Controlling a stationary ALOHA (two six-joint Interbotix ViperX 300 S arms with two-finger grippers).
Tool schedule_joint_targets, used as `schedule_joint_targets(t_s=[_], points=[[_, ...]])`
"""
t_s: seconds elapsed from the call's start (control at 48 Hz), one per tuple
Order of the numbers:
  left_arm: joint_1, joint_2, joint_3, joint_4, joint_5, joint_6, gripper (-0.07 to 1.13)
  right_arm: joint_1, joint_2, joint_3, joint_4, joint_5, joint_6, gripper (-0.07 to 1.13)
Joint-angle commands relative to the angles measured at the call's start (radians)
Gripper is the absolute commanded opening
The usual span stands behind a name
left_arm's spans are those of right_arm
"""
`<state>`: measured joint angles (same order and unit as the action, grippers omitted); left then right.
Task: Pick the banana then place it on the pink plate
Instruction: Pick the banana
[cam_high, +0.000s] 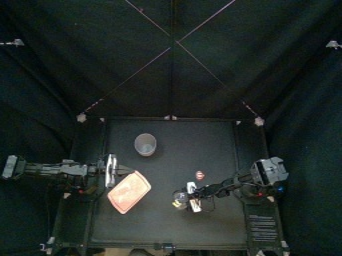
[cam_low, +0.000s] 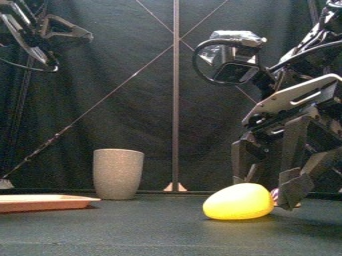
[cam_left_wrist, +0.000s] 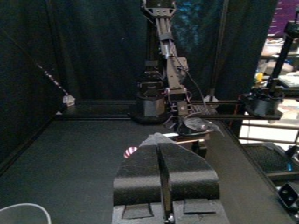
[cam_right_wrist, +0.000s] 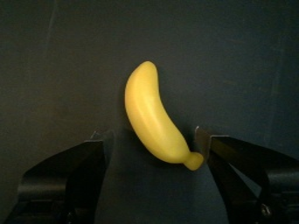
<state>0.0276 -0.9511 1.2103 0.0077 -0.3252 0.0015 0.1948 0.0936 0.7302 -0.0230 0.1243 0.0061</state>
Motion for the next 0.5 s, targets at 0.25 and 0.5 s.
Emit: schedule_joint_targets(t_s=[0.25,0.5], points=[[0.009,0.003,0.005,0.000,-0.009,-0.002,0.02,-0.009,0.020,-0.061,-0.026,0.012,0.002,0.92],[0.011,0.005,0.008,0.002,-0.008,-0.002,0.02,-0.011,0.021,-0.101,-0.012,0.006,0.012,0.58]])
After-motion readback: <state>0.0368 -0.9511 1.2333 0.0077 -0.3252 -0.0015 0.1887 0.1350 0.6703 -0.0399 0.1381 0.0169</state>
